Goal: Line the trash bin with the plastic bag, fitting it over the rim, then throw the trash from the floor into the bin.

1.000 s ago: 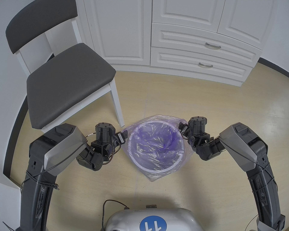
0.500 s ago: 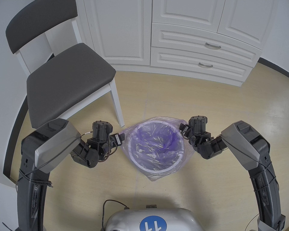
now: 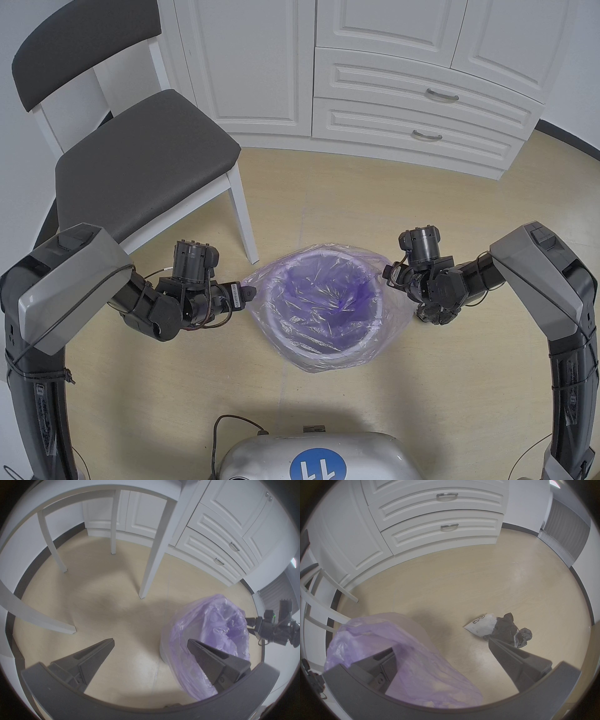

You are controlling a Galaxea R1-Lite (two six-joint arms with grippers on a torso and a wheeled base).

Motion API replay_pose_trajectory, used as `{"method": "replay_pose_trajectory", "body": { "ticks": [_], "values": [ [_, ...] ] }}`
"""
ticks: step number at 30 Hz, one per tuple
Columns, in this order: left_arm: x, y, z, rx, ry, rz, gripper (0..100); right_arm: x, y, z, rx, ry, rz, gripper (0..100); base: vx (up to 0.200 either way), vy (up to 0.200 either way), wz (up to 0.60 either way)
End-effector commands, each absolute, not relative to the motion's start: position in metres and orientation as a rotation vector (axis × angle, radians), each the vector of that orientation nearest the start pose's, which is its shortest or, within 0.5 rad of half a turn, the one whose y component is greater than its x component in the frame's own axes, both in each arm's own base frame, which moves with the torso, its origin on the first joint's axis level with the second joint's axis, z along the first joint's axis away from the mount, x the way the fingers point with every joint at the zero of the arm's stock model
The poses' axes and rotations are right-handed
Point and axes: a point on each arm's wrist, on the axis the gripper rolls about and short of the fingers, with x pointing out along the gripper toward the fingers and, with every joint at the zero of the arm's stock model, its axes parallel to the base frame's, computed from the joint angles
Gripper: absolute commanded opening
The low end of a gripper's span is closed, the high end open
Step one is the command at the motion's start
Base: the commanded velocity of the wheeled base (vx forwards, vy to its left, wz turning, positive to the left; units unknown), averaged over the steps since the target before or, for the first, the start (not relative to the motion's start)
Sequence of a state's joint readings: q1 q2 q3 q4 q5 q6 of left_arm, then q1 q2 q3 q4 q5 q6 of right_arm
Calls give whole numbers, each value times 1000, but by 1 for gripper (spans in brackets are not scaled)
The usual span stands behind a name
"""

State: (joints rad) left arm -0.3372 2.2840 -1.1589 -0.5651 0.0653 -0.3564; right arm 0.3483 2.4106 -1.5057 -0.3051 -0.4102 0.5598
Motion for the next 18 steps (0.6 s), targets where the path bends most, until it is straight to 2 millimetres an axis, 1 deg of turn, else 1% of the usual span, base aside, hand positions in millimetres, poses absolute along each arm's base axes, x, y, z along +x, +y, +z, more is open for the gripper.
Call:
{"method": "replay_pose_trajectory", "body": {
  "ticks": [1, 2, 3, 5, 10, 12, 14, 16, 17, 18],
  "values": [
    [403, -142, 39, -238, 619, -184, 100, 445, 155, 61, 331, 507, -199, 100, 0, 0, 0],
    [403, -142, 39, -238, 619, -184, 100, 445, 155, 61, 331, 507, -199, 100, 0, 0, 0],
    [407, -143, 25, -235, 640, -179, 100, 446, 156, 59, 333, 507, -196, 100, 0, 0, 0],
    [411, -142, 21, -241, 636, -173, 100, 446, 158, 59, 335, 508, -195, 100, 0, 0, 0],
    [411, -133, 25, -246, 644, -156, 100, 443, 154, 63, 322, 516, -200, 100, 0, 0, 0],
    [408, -133, 34, -244, 652, -159, 100, 439, 150, 62, 288, 534, -196, 100, 0, 0, 0],
    [405, -132, 35, -242, 679, -169, 100, 437, 150, 54, 261, 561, -179, 100, 0, 0, 0],
    [403, -131, 32, -238, 717, -184, 100, 438, 150, 43, 247, 584, -173, 100, 0, 0, 0],
    [403, -131, 32, -238, 717, -184, 100, 438, 150, 43, 247, 584, -173, 100, 0, 0, 0],
    [403, -131, 26, -235, 752, -192, 100, 442, 152, 29, 240, 601, -177, 100, 0, 0, 0]
  ]
}}
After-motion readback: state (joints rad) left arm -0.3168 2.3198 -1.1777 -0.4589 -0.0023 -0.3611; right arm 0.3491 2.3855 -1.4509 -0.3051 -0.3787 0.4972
